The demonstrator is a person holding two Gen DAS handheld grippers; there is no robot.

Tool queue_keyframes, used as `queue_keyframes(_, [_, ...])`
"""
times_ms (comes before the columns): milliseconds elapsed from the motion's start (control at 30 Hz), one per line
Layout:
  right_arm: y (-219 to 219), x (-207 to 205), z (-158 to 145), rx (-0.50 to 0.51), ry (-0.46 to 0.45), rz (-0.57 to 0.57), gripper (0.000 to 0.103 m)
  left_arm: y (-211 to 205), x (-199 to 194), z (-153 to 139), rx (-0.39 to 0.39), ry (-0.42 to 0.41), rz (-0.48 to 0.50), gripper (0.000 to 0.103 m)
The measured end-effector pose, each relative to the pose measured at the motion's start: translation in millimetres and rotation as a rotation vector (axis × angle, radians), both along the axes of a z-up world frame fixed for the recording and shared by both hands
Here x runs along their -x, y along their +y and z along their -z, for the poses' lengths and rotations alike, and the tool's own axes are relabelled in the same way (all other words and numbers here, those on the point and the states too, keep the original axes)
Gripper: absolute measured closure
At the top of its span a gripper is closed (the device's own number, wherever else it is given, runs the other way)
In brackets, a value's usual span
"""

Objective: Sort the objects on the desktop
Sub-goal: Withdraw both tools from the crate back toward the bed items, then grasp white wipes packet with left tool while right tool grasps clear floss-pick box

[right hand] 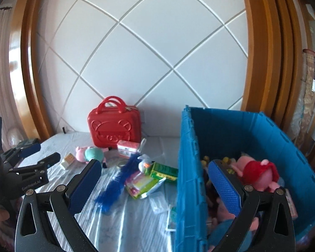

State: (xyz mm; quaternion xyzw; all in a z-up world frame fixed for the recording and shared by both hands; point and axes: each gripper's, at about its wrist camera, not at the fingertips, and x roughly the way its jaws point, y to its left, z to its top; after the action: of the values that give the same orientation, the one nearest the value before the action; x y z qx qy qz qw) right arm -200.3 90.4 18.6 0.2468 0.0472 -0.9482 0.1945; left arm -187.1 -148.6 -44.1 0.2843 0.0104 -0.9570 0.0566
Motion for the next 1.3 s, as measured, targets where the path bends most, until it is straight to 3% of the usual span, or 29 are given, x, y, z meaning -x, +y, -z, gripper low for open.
queue_keyframes(233, [-61.5,12.5,30.8,-0.018,-0.078,-0.053,0.0,-72.2,-5.0,31.4,-0.032,-0.048,-0.116,0.032])
queue_keyframes(467, [-92.6,33.9,77.3,-0.038,-0.184,-0.052,0.0,-84.9,16.6,65.0,-0.063,-0.114,-0.083,0.032])
queue_keyframes(767, [-96.2,76.7,151.2,-0.082,-0.311,0.081,0.0,-55.5,88.5,131.4,-0.08,-0.245,0.058,0.032])
queue_keyframes(900, [-94.2,92.9,194.0,-0.055,-0.373,0.108,0.0,-40.9,121.9,170.0,-0.101,-0.321,0.12,0.033])
queue_keyframes(1100, [-90.8,115.8,256.7,-0.094,-0.434,0.2,0.001,-13.6,162.0,208.7,-0.112,-0.382,0.222,0.033])
queue_keyframes(1233, [-76.5,126.0,277.9,-0.078,-0.438,0.248,0.018,18.7,184.4,222.6,-0.099,-0.392,0.323,0.033])
queue_keyframes(1300, [-69.6,130.1,290.6,-0.066,-0.45,0.265,0.022,38.5,194.0,228.4,-0.085,-0.394,0.384,0.033])
